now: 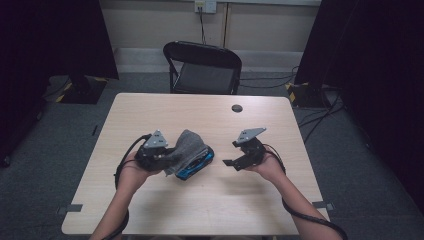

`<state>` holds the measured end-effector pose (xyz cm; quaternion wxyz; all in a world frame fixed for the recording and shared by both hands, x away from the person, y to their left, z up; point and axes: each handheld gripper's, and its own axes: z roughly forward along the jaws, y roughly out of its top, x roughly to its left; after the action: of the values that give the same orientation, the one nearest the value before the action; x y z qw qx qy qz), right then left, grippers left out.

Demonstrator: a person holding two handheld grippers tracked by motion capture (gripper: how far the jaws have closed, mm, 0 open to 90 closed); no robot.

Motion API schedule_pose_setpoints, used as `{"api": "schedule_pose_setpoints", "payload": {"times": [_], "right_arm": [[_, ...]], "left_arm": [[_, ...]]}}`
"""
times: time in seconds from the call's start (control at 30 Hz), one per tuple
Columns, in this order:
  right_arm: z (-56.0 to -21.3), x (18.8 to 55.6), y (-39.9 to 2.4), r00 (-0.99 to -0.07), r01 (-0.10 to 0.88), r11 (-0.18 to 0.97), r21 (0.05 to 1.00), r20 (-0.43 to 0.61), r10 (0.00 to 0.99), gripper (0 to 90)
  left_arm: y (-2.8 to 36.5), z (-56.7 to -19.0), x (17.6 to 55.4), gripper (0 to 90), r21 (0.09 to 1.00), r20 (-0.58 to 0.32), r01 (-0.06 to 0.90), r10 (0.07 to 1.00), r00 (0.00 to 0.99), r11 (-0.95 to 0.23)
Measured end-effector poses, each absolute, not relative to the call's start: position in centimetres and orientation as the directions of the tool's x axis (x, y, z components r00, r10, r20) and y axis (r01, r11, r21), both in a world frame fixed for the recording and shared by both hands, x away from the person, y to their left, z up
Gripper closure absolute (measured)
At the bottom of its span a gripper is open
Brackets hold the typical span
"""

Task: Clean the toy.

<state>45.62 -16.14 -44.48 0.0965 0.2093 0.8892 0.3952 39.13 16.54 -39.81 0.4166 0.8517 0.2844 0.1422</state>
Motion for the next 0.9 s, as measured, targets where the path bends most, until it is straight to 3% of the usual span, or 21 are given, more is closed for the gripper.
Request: {"api": "schedule_pose_setpoints", "payload": {"times": [0.53,0.9], "right_arm": [[-44.4,45.0,-20.9,-0.834,0.368,0.505,0.781,0.037,0.55,15.9],[-43.8,43.8,-23.7,-0.796,0.393,0.446,0.804,0.055,0.603,16.2]], "left_arm": [[8.1,-42.0,39.5,67.9,0.774,-0.035,0.367,0.544,0.839,-0.516],[3.1,-43.8,40.2,67.9,0.742,-0.012,0.371,0.543,0.84,-0.558]]}}
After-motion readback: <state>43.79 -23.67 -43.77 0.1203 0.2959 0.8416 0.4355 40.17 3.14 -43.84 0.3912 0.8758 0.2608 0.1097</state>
